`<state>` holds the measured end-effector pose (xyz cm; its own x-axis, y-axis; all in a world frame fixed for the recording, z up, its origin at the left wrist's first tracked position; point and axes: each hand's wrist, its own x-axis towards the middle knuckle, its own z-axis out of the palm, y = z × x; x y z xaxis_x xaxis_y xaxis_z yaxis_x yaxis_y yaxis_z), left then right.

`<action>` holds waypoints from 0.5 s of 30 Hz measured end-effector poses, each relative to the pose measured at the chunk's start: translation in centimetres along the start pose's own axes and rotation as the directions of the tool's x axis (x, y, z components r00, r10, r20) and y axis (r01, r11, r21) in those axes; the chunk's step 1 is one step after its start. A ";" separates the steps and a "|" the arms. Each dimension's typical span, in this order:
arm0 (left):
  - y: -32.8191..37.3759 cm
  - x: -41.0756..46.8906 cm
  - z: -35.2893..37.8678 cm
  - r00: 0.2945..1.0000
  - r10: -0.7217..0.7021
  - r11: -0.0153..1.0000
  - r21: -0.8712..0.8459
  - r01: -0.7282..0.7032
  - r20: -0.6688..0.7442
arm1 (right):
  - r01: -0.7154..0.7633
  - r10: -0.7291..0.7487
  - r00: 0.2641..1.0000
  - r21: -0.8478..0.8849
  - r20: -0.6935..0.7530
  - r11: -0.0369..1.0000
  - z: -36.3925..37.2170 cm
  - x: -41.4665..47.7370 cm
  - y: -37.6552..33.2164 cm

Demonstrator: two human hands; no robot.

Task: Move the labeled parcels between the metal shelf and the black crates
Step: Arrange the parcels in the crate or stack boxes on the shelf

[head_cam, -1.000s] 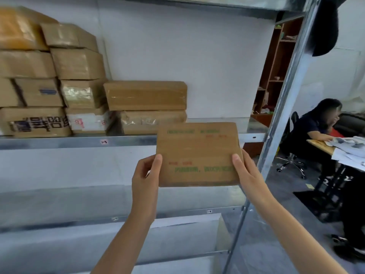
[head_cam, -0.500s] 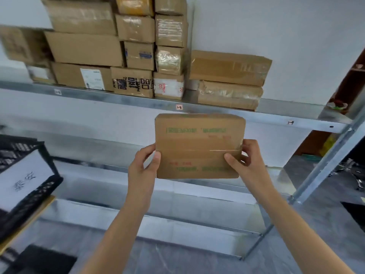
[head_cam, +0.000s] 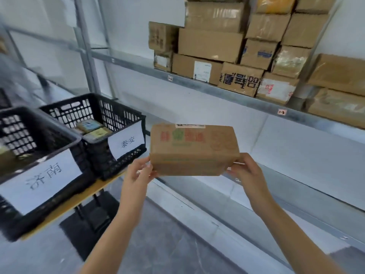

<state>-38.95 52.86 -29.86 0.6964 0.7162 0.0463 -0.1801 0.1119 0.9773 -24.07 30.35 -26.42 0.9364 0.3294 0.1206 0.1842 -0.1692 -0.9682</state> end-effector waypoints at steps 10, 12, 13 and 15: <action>0.1 3.4 -3.3 0.993 0.035 0.998 0.057 -0.029 -0.116 | -0.238 0.197 0.960 0.212 0.198 0.948 5.8 4.7 0.6; -0.1 4.4 -2.5 0.991 0.039 0.998 0.045 -0.033 -0.132 | -0.272 0.213 0.949 0.258 0.234 0.927 5.9 6.3 0.8; -0.1 4.9 -2.1 0.990 0.033 0.999 0.037 -0.028 -0.140 | -0.283 0.216 0.946 0.292 0.242 0.914 5.9 7.1 0.9; -0.1 5.9 -1.2 0.988 0.023 1.000 0.018 -0.020 -0.150 | -0.303 0.224 0.942 0.349 0.251 0.887 6.0 8.7 1.4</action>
<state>-35.65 57.94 -29.98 0.5799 0.8139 0.0369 -0.1813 0.0847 0.9798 -17.44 38.53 -28.04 0.8483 0.5055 -0.1578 -0.2249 0.0742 -0.9716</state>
